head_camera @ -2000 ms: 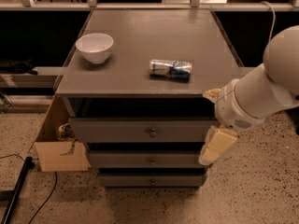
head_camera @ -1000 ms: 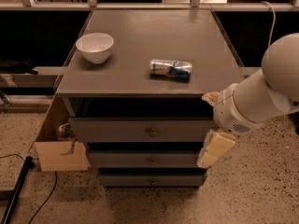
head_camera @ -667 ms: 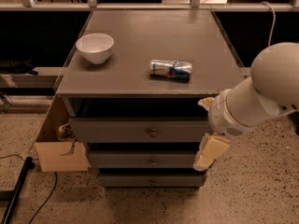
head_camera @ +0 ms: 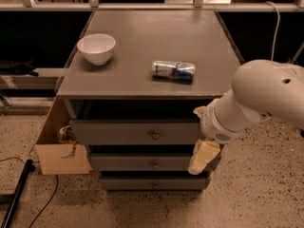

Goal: Open top drawer

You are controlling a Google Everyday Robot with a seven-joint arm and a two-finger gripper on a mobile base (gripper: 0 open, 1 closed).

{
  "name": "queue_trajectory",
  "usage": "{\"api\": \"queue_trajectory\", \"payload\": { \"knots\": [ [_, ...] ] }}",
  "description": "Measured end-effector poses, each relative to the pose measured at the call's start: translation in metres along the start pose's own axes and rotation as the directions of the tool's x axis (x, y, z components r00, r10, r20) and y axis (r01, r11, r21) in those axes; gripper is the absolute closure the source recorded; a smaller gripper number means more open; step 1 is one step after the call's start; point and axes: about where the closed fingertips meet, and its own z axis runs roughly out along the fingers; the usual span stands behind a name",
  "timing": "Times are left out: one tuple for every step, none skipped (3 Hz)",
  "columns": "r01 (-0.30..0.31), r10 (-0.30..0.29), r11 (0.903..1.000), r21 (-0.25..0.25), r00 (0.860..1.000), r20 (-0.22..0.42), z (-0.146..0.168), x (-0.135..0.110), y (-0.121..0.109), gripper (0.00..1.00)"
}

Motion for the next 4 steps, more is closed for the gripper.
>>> {"api": "queue_trajectory", "payload": {
  "knots": [
    [-0.002, 0.002, 1.0000, -0.006, 1.000, -0.018, 0.023, 0.004, -0.016, 0.00],
    [0.002, -0.003, 0.9998, -0.018, 1.000, -0.031, 0.049, 0.003, -0.031, 0.00],
    [0.008, -0.009, 0.9996, -0.027, 0.999, -0.032, 0.066, -0.002, -0.038, 0.00],
    [0.022, -0.023, 0.9994, -0.028, 0.999, -0.024, 0.084, -0.012, -0.050, 0.00]
  ]
}}
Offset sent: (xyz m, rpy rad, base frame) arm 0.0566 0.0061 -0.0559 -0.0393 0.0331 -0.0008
